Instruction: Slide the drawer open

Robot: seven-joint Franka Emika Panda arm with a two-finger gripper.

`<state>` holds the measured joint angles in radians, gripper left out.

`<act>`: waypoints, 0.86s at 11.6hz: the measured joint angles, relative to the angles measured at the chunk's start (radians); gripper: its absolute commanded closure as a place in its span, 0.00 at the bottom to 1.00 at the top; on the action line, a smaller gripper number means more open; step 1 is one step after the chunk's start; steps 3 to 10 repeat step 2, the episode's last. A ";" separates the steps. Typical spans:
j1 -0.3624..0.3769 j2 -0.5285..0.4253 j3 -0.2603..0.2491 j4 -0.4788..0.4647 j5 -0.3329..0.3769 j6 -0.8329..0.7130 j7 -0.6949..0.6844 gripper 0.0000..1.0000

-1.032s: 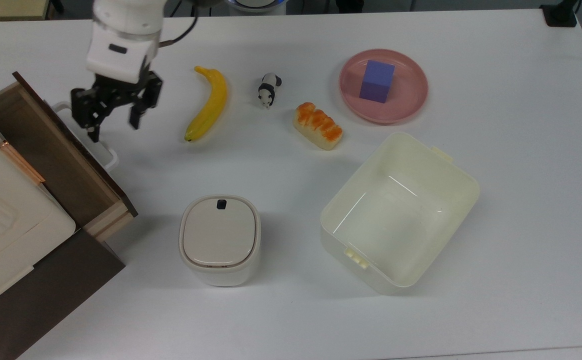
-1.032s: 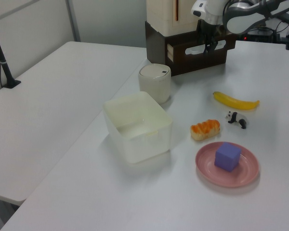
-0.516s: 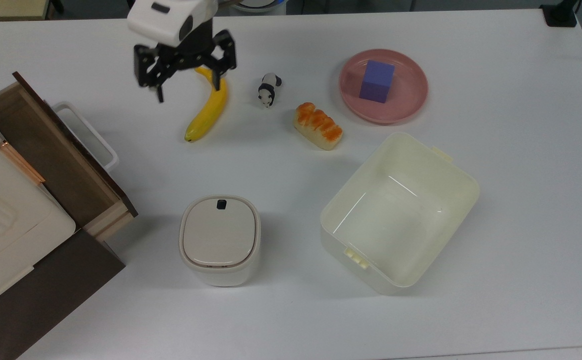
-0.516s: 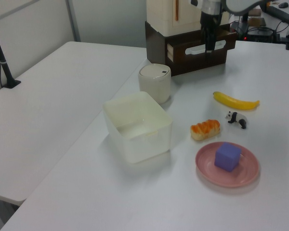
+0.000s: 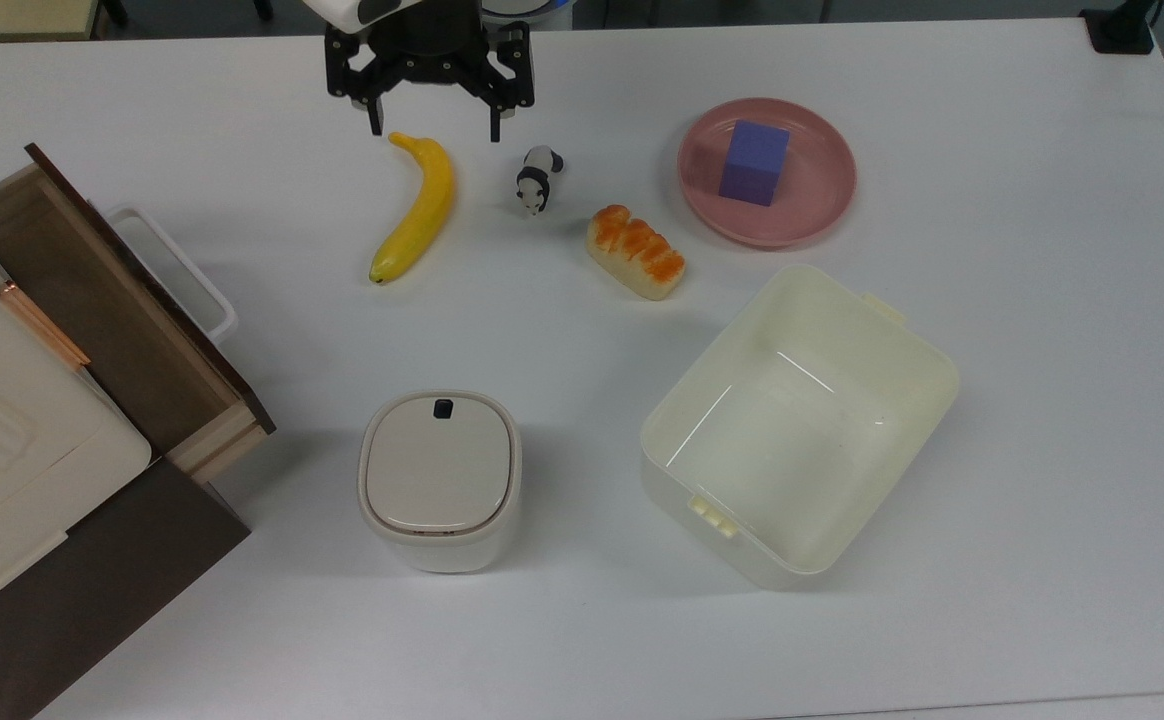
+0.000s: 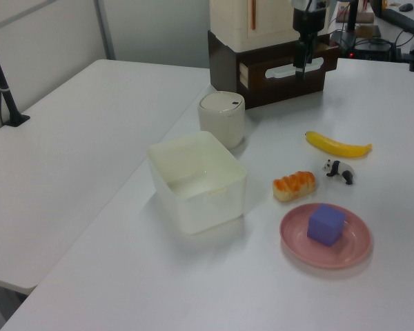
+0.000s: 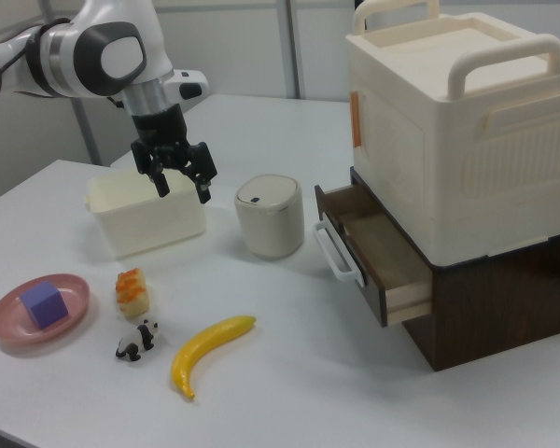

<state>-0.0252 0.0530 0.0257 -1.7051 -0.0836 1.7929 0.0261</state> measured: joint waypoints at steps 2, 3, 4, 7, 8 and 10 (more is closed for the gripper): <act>0.001 -0.015 -0.003 0.001 0.000 -0.035 0.035 0.00; 0.001 -0.015 -0.003 0.001 0.000 -0.035 0.035 0.00; 0.001 -0.015 -0.003 0.001 0.000 -0.035 0.035 0.00; 0.001 -0.015 -0.003 0.001 0.000 -0.035 0.035 0.00; 0.001 -0.015 -0.003 0.001 0.000 -0.035 0.035 0.00; 0.001 -0.015 -0.003 0.001 0.000 -0.035 0.035 0.00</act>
